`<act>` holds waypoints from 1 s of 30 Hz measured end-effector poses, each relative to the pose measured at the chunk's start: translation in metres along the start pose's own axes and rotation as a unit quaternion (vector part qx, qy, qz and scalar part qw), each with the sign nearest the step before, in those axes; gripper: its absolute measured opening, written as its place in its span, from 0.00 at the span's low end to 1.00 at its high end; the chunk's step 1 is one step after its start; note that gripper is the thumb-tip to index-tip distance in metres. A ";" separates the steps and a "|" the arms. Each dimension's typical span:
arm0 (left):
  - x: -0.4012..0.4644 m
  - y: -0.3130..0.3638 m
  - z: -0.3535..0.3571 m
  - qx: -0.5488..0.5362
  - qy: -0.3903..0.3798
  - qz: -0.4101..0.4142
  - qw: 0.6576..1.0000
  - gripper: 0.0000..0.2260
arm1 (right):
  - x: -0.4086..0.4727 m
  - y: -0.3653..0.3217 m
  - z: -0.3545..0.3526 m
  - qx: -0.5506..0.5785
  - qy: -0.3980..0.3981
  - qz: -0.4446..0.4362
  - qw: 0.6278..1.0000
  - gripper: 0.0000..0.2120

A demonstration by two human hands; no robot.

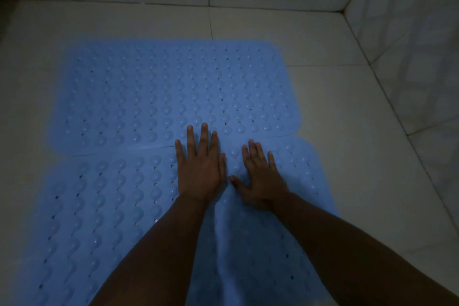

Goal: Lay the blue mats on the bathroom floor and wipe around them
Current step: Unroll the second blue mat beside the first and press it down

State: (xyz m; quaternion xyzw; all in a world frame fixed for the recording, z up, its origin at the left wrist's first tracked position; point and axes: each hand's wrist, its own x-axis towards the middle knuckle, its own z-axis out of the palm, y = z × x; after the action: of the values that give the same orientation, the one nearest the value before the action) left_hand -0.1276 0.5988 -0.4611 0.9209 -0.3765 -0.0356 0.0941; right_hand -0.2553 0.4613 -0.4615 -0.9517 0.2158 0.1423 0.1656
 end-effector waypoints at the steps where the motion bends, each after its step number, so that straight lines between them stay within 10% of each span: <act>1: -0.001 0.000 -0.006 0.003 -0.001 0.003 1.000 0.28 | 0.003 0.000 -0.014 0.029 -0.044 0.008 0.999 0.46; 8: -0.006 0.028 -0.034 0.002 -0.032 0.042 0.999 0.29 | 0.019 0.016 -0.112 0.155 0.053 0.101 0.981 0.29; 21: 0.011 0.153 0.027 -0.025 -0.160 0.133 0.978 0.31 | -0.004 0.116 -0.098 0.153 0.180 0.110 0.965 0.28; 30: 0.004 0.158 0.058 -0.005 -0.076 0.130 0.989 0.42 | -0.008 0.172 -0.066 0.142 0.222 0.101 0.959 0.19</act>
State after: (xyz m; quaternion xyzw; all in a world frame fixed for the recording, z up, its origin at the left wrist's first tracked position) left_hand -0.2410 0.4774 -0.4866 0.8584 -0.4987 -0.0948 0.0740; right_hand -0.3277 0.2925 -0.4430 -0.8992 0.3603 -0.0890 0.2318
